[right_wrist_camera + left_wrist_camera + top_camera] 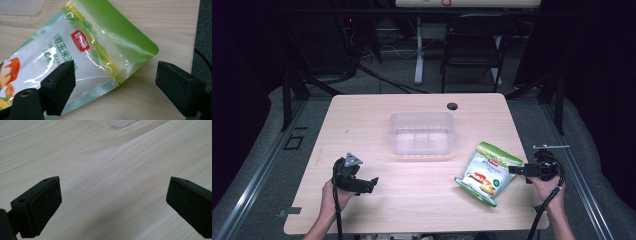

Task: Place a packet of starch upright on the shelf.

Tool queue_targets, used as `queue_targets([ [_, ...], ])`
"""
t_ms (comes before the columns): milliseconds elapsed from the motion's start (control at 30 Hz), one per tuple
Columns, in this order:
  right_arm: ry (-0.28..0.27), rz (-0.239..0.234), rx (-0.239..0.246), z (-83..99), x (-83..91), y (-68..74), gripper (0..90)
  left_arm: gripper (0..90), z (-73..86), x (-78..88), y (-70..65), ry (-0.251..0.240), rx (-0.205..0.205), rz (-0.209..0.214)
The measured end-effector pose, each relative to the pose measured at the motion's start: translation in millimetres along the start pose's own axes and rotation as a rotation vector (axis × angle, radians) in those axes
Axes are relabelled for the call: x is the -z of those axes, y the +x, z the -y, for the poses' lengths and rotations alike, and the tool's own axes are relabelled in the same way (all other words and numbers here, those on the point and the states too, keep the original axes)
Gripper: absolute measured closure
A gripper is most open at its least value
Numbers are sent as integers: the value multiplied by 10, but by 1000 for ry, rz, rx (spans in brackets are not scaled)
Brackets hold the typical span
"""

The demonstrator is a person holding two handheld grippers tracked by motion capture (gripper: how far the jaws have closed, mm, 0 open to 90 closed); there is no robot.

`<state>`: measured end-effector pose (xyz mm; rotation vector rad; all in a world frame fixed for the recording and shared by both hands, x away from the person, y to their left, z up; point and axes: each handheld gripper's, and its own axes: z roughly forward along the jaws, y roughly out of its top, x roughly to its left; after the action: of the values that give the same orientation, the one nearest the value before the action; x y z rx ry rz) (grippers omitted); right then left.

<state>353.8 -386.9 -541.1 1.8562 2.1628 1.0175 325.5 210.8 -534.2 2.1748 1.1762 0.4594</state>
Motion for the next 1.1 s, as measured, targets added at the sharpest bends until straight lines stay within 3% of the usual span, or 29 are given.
queue_targets([
  [100,-1,-40,-23,-7,-26,-35,175,2,-5,5,-16,-5,-7,-7],
  [200,19,-44,-22,-7,-66,-24,200,3,-11,19,-28,-11,-21,-12],
  [367,36,-7,-14,-35,-113,-10,243,3,-14,3,-48,-6,-40,-24],
  [500,47,-9,-18,-75,-167,-1,267,3,-14,23,-42,-1,-48,-19],
  [867,-11,-53,-3,-94,-145,62,417,4,-6,21,-32,4,-43,-39],
  [967,-11,-3,22,-93,-195,78,442,4,-14,8,-32,13,-53,-37],
  [1100,-23,-12,5,-113,-254,36,475,5,-17,5,-38,19,-59,-36],
])
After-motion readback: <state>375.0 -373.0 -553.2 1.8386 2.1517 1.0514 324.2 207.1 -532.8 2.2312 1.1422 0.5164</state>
